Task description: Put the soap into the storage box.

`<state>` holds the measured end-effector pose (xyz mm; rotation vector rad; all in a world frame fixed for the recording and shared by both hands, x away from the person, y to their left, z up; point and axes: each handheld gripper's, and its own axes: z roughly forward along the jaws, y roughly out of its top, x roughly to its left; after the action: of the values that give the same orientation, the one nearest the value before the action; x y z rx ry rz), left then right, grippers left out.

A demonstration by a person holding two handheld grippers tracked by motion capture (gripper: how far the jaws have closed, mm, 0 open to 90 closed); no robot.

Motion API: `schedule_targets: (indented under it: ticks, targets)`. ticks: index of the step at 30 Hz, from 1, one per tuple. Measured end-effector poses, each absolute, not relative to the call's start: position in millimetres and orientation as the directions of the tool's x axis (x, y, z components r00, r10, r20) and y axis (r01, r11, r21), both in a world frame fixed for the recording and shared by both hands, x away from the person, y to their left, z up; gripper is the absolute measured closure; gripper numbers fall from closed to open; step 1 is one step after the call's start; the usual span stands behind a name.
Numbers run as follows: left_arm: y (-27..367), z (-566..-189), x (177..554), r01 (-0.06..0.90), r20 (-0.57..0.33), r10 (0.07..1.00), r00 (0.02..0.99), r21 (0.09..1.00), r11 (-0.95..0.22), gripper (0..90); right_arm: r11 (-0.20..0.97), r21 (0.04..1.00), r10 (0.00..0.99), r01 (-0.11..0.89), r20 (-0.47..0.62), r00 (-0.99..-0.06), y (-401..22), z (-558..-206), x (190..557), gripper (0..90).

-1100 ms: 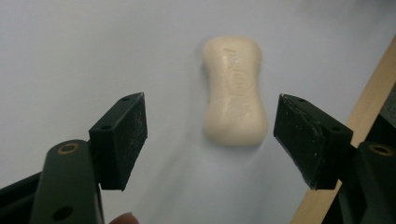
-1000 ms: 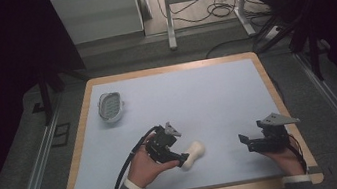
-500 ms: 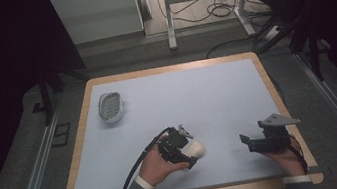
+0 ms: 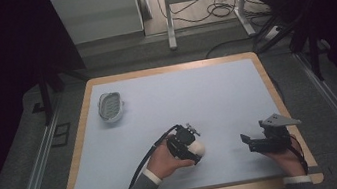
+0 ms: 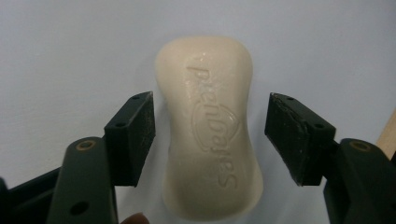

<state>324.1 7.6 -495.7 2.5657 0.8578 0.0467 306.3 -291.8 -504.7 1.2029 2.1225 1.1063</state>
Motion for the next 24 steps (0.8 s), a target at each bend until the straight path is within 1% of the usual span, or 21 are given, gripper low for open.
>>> schedule_targets:
  ticks: [2, 6, 11, 13, 18, 24]
  targets:
    - [5.9, -498.4, 325.0, 0.565, -0.106, 0.576, 0.810, 0.401, -0.721, 34.8, 0.296, 0.821, 0.859, 0.489, -0.005, -0.512, -291.9, -504.7, 306.3, 12.1]
    - [4.0, -503.0, 326.3, 0.568, -0.098, 0.578, 0.810, 0.380, -0.730, 40.3, 0.293, 0.824, 0.863, 0.484, -0.010, -0.505, -293.0, -504.1, 305.9, 12.4]
    - [2.0, -504.7, 327.0, 0.568, -0.090, 0.581, 0.809, 0.377, -0.731, 42.0, 0.292, 0.826, 0.865, 0.483, -0.013, -0.502, -294.0, -503.8, 305.8, 12.5]
    - [2.4, -504.3, 327.5, 0.562, -0.077, 0.579, 0.812, 0.374, -0.738, 45.7, 0.291, 0.826, 0.866, 0.482, -0.012, -0.501, -294.0, -504.0, 305.9, 12.5]
    - [2.8, -504.0, 326.2, 0.546, -0.061, 0.568, 0.821, 0.373, -0.750, 48.0, 0.291, 0.827, 0.867, 0.481, -0.015, -0.499, -293.7, -503.8, 305.8, 12.5]
    - [5.3, -500.7, 327.7, 0.531, -0.065, 0.551, 0.832, 0.377, -0.759, 48.8, 0.283, 0.831, 0.870, 0.478, -0.013, -0.492, -295.6, -503.4, 305.7, 12.5]
